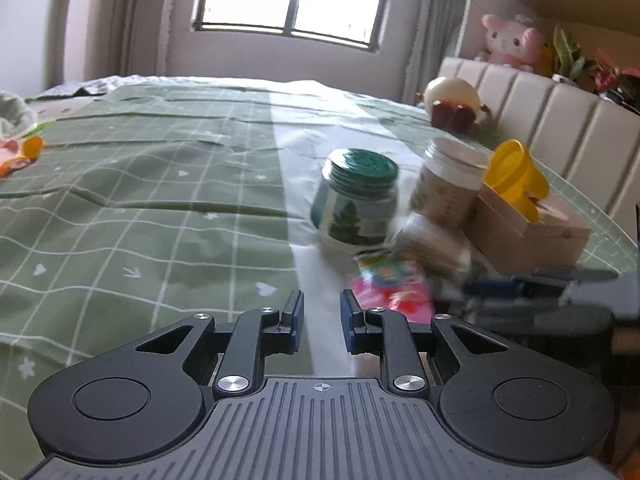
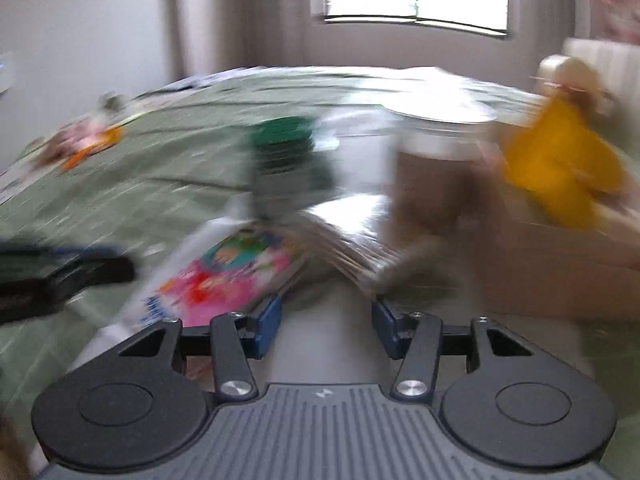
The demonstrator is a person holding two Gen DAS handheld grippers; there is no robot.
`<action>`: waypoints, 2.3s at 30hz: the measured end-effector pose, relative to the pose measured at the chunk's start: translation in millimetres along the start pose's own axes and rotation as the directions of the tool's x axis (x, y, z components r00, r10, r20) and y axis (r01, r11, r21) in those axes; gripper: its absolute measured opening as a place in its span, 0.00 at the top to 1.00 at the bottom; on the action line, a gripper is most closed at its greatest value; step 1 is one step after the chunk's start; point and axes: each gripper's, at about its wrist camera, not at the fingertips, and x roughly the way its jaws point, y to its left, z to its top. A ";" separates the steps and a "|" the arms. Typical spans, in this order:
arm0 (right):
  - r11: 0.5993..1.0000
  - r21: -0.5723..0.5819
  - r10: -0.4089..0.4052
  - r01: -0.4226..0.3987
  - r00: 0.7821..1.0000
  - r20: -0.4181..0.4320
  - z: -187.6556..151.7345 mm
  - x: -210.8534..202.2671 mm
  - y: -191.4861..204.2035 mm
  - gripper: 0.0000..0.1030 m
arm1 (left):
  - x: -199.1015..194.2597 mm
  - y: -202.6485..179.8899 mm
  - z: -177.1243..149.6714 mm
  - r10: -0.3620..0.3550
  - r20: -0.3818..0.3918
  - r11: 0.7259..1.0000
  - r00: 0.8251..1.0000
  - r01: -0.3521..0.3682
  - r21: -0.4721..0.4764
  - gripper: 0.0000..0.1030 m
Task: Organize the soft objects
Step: 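Close the left gripper on the pink tissue pack and lift it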
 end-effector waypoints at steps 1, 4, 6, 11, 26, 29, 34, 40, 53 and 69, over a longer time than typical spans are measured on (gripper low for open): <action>1.000 -0.013 0.011 -0.010 1.000 0.007 -1.0 -3.3 4.3 0.50 | -0.5 1.8 0.0 0.003 0.000 1.000 1.000 -0.003 -0.003 0.79; 0.999 -0.047 0.002 0.002 0.998 0.070 -5.6 -23.5 7.4 0.49 | -0.9 7.8 -1.5 -0.002 -0.001 1.000 1.000 0.002 -0.014 0.79; 0.996 -0.063 -0.055 0.063 0.992 0.116 -3.8 -33.8 4.7 0.43 | 1.8 11.2 -1.6 -0.005 -0.001 1.000 1.000 0.005 -0.025 0.79; 0.983 -0.080 -0.154 0.166 0.979 0.132 24.3 -29.4 -15.9 0.24 | -5.2 14.3 1.3 -0.058 0.082 0.996 0.995 0.063 -0.061 0.79; 0.984 -0.170 -0.064 0.048 0.994 -0.087 38.0 25.7 -17.7 0.27 | 11.6 34.2 11.4 -0.088 0.073 0.988 0.993 0.097 -0.123 0.79; 0.978 -0.206 -0.050 0.035 0.996 -0.071 16.2 7.4 0.4 0.30 | 9.6 35.3 11.1 -0.102 0.068 0.983 0.993 0.111 -0.147 0.79; 0.981 -0.188 0.043 -0.050 0.998 -0.043 -5.1 -28.6 7.2 0.32 | 7.1 13.3 12.8 -0.111 0.058 0.990 0.992 0.115 -0.081 0.79; 0.991 -0.075 -0.102 0.114 0.984 0.143 -25.7 -79.2 -20.0 0.22 | 9.7 -36.4 10.8 -0.095 0.045 0.988 0.994 0.089 0.126 0.79; 0.968 0.113 -0.234 0.225 0.969 0.077 -55.9 -60.4 -69.8 0.18 | 45.3 -69.3 1.7 0.031 -0.087 0.967 0.996 -0.008 0.256 0.69; 0.981 0.105 -0.169 0.165 0.985 0.031 -56.6 -55.6 -70.8 0.07 | 46.2 -66.1 5.7 -0.005 -0.106 0.982 0.994 0.025 0.186 0.65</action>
